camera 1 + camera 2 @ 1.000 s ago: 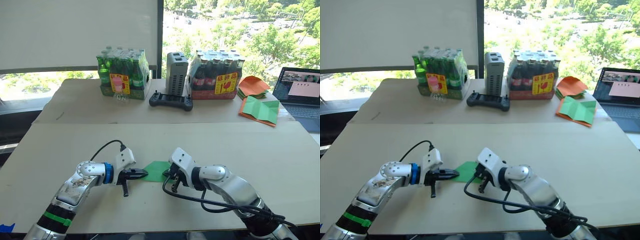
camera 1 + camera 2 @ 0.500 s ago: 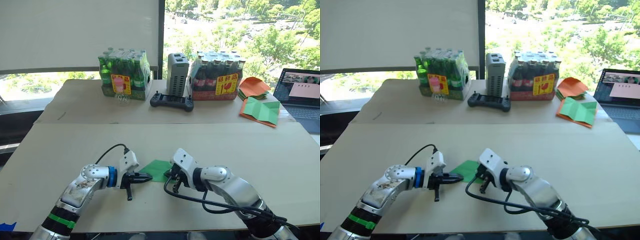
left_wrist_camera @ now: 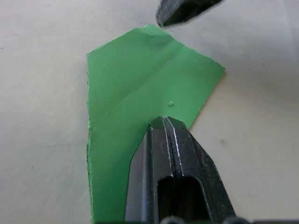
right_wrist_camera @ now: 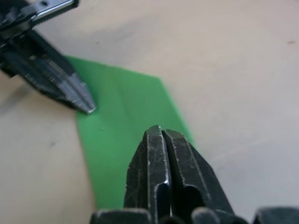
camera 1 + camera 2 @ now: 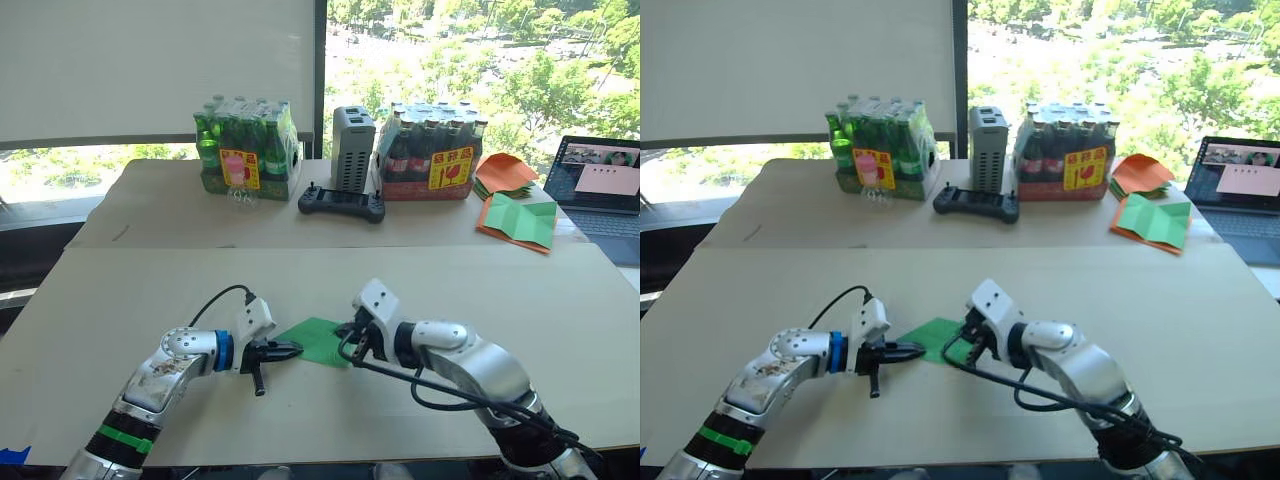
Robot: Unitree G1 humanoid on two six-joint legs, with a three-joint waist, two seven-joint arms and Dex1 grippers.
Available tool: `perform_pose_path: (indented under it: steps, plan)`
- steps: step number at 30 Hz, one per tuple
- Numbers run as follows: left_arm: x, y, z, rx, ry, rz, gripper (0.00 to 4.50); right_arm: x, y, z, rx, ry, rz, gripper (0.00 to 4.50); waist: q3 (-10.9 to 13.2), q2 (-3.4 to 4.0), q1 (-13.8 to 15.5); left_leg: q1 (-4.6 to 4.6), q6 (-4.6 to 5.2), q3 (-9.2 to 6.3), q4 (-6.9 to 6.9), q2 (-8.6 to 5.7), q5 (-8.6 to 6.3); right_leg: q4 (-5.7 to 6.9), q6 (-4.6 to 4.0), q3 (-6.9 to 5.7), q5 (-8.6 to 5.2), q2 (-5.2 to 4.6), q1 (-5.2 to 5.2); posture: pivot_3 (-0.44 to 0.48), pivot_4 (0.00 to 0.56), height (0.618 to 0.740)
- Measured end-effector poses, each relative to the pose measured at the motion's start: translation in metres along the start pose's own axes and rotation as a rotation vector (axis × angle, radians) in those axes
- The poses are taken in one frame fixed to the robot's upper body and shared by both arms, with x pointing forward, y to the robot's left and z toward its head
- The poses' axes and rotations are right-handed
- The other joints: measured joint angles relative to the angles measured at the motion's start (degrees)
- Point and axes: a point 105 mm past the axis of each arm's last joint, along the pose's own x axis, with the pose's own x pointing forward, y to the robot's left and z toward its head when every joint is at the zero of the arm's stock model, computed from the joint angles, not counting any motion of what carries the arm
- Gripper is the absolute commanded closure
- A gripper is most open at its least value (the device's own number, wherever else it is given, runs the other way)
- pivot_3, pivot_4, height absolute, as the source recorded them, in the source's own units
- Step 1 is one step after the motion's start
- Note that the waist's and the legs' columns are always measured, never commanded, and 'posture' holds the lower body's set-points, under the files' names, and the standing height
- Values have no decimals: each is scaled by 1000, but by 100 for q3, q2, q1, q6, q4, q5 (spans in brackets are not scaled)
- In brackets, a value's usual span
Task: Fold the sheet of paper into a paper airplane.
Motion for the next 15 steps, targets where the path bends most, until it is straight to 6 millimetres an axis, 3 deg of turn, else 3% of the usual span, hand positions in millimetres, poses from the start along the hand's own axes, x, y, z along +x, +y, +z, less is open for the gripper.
perform_pose_path:
  steps: [3, 11, 15]
  plan:
    - [0, 0, 0, 0, 0, 3, 4500, -5, -10, -2, 24, 1, -32, 2270, 0, 0, -1, 0, 0, 0, -2, 0, 0, -1, 0, 0, 0, -1, 1, 0, 150, 678]
    - [1, -1, 0, 1, -2, 9, 4500, 0, -11, -33, 131, 73, -25, 2270, 0, 0, -1, 0, 0, 0, -2, 0, 0, -2, 0, 0, 0, -1, 1, 0, 150, 678]
    - [1, -1, 0, 1, -1, 13, 4500, 2, -10, -33, 192, 40, -24, 2270, 0, 0, -1, 1, 0, 0, -2, 0, 0, -1, 0, 0, 0, -1, 2, 0, 150, 678]
